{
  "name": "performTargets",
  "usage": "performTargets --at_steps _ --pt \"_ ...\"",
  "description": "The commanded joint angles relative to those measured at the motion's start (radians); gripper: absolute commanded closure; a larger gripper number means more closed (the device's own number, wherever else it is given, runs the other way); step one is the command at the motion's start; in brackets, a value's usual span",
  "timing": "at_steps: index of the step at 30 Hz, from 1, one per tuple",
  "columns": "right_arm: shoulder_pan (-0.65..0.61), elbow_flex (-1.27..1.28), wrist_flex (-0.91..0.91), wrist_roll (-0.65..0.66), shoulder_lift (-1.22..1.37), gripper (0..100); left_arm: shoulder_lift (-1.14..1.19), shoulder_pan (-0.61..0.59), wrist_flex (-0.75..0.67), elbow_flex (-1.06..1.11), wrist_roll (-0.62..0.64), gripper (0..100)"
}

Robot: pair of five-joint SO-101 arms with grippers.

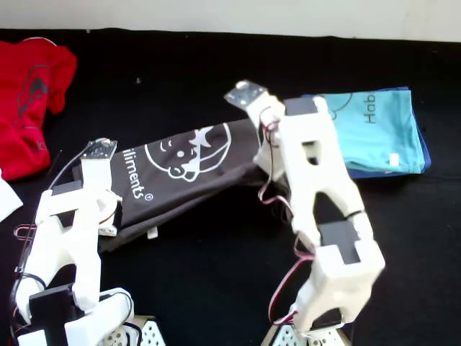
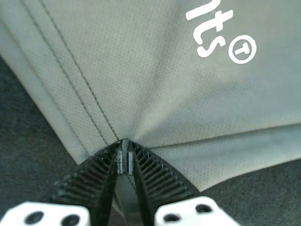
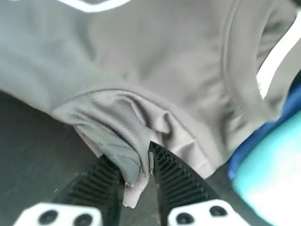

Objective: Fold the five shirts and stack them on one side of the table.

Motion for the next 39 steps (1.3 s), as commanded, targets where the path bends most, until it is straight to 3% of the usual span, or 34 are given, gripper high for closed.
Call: performTargets --at_steps 1,8,14,21,30,32,34,39 --pt "-0.015 -0.214 0.008 0.011 0.117 99.3 0.007 -0.013 -0.025 0.002 0.006 99" --pt "-0.021 -0.584 0.010 0.009 0.423 98.0 0.007 -0.013 -0.025 0.002 0.006 99" --pt "-0.008 -0.858 -0.002 -0.097 0.596 76.7 0.007 -0.013 -0.025 0.002 0.006 99" --pt "0.065 -1.159 -0.016 -0.238 0.716 82.2 0.007 -0.013 -0.025 0.002 0.006 99" --pt "0.068 -1.477 0.331 -0.247 0.720 82.7 0.007 -0.013 -0.025 0.002 0.006 99" --pt "0.064 -1.478 0.334 -0.250 0.719 87.5 0.007 -0.013 -0.025 0.002 0.006 99" --pt "0.047 -1.460 0.334 -0.250 0.716 98.3 0.007 -0.013 -0.025 0.002 0.006 99" --pt "-0.064 -1.297 0.335 -0.262 0.713 99.4 0.007 -0.013 -0.025 0.002 0.006 99"
